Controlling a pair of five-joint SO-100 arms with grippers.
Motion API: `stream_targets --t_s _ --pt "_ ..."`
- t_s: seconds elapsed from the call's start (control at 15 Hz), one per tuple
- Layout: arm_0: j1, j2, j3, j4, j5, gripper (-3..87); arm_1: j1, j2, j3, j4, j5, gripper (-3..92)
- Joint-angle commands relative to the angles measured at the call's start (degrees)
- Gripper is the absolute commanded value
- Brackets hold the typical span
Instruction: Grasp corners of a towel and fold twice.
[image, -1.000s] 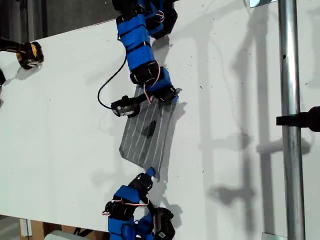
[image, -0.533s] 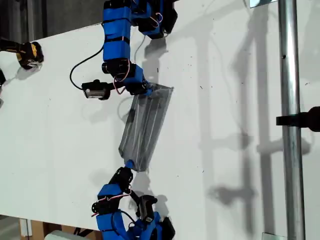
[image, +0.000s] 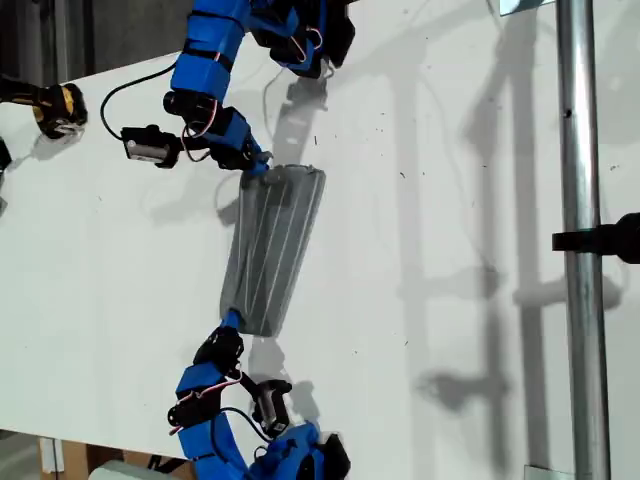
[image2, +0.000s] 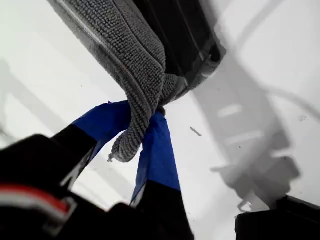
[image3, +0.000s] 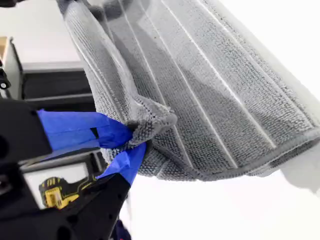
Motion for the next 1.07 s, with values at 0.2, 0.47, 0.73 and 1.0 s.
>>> stream_targets --t_s 0.2,0.47,0.73,1.0 --pt "-2.37 -0.44 -2.99 -4.31 2.37 -1.5 4.13 7.82 2.64 1.41 -2.11 -0.1" --pt "-3.69 -4.31 -2.46 -4.92 3.34 -1.5 1.23 10.28 7.21 0.26 -0.62 -0.1" --pt "-5.27 -10.72 -3.08 -4.13 2.11 -1.5 -6.50 9.49 11.95 -3.96 5.19 -0.1" --pt "-6.59 -18.11 -7.65 -1.32 3.34 -1.5 -11.25 4.48 14.50 -8.88 9.40 -0.1"
